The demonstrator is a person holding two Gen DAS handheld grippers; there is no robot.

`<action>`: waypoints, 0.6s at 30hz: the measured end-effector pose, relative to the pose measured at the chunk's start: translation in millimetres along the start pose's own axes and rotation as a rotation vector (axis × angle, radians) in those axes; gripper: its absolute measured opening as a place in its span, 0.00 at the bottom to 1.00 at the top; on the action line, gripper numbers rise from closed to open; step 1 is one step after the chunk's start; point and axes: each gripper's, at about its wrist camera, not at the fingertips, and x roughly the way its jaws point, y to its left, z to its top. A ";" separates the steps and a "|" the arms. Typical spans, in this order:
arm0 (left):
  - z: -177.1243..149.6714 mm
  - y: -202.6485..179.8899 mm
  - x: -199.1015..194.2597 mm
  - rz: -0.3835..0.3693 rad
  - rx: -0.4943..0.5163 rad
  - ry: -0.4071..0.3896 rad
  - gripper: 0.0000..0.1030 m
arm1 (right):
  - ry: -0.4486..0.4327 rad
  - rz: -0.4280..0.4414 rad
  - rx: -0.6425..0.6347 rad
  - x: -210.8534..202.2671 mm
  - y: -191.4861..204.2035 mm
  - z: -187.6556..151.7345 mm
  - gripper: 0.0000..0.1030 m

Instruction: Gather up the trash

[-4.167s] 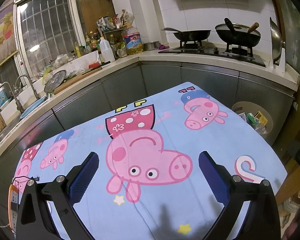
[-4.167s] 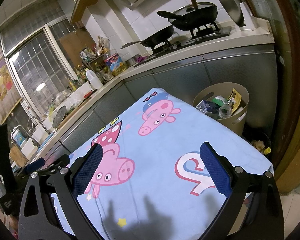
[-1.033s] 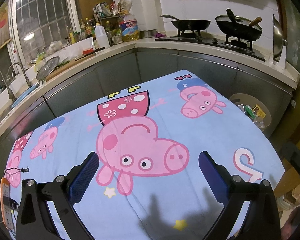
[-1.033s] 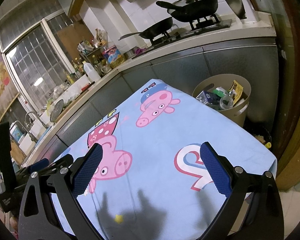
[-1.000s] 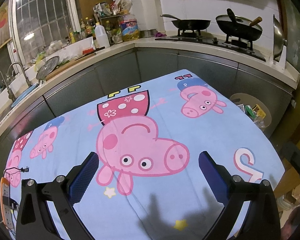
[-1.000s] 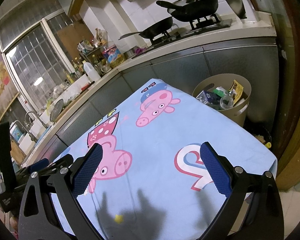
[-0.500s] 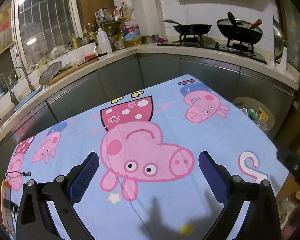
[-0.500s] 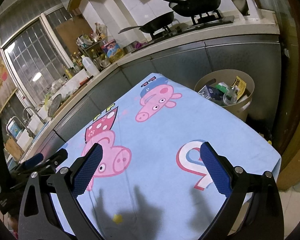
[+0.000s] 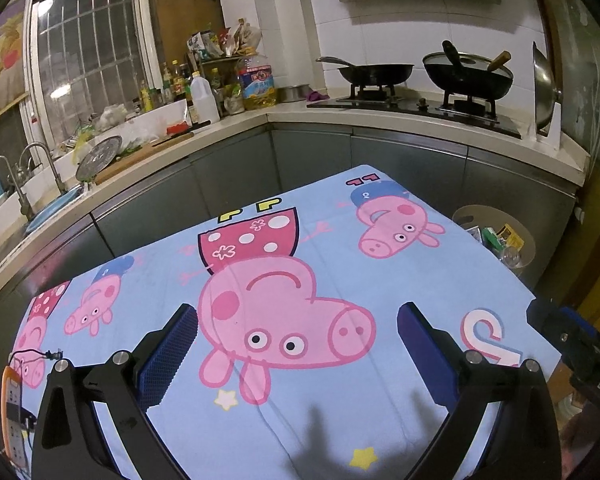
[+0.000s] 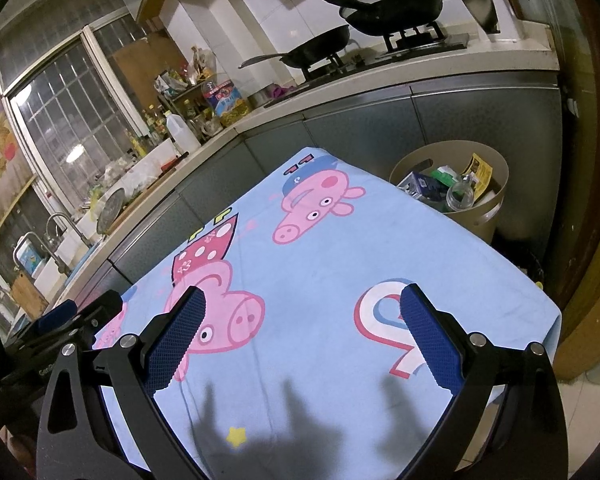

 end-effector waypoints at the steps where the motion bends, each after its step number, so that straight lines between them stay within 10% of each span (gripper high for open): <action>1: -0.1 0.0 0.2 0.000 0.001 -0.001 0.97 | 0.000 0.000 0.000 0.1 0.0 0.0 0.94; 18: -3.5 -2.8 3.1 0.000 -0.001 0.011 0.96 | 0.003 -0.001 0.003 -0.9 -0.8 0.8 0.94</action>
